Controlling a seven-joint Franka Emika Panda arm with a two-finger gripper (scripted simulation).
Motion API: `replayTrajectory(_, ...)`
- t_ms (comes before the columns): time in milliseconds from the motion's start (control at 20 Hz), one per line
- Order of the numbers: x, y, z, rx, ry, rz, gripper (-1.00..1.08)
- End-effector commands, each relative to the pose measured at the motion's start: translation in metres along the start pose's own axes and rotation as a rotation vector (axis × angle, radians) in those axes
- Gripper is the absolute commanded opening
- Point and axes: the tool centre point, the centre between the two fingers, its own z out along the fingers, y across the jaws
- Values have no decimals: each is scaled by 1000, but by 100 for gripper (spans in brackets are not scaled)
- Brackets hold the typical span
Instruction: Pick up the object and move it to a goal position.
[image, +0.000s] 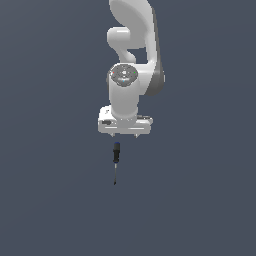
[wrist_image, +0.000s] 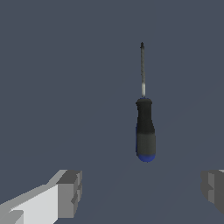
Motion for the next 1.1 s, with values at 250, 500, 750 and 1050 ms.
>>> replayTrajectory(250,5,-6,-11,12,14,-8,100)
replayTrajectory(500,8,-12,-21,23,27,-16,100)
replayTrajectory(750,11,-9,-16,22,28,-16,100)
replayTrajectory(1050,23,0,3,21,32,-21,100)
